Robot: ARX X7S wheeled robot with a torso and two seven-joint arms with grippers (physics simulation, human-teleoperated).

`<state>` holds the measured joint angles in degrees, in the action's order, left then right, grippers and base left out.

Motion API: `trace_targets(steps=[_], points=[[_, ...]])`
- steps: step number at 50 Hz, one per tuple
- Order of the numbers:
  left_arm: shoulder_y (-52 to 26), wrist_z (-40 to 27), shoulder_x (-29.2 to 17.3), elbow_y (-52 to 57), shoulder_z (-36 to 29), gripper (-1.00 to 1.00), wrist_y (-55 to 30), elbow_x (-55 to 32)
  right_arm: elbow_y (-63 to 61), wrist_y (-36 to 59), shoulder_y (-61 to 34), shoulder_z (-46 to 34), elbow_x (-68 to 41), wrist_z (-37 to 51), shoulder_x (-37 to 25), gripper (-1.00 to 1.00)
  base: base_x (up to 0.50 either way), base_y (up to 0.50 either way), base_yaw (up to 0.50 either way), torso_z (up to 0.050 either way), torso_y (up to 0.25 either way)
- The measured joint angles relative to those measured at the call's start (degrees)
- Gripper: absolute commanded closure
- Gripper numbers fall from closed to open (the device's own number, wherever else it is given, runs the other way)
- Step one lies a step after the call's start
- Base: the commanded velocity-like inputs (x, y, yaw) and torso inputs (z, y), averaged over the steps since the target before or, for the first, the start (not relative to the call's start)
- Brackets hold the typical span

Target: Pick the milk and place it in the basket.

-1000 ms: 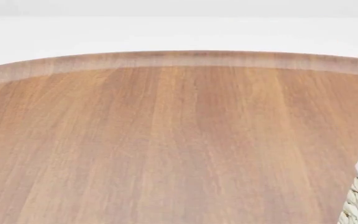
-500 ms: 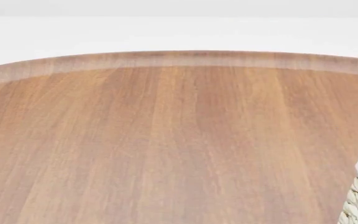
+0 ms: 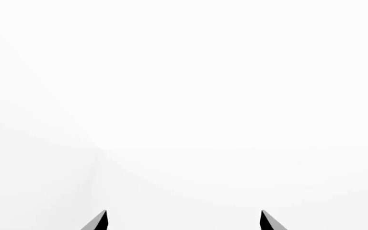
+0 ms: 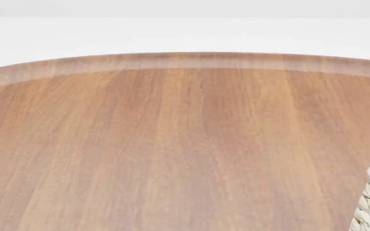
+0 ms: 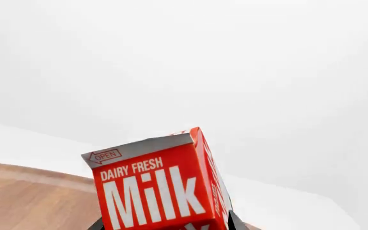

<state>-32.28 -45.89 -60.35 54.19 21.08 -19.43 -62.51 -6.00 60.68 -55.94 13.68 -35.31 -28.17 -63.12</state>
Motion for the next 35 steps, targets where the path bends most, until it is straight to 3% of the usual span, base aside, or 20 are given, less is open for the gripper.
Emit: trace_targets(steps=[35], points=[[-0.48,-0.29,-0.42,-0.29,-0.42,-1.0,0.32,-0.07,12.24,-2.6,1.2,-12.42,5.36,-6.44,-3.02,1.0,0.0,0.0,0.0,0.001,0.001]])
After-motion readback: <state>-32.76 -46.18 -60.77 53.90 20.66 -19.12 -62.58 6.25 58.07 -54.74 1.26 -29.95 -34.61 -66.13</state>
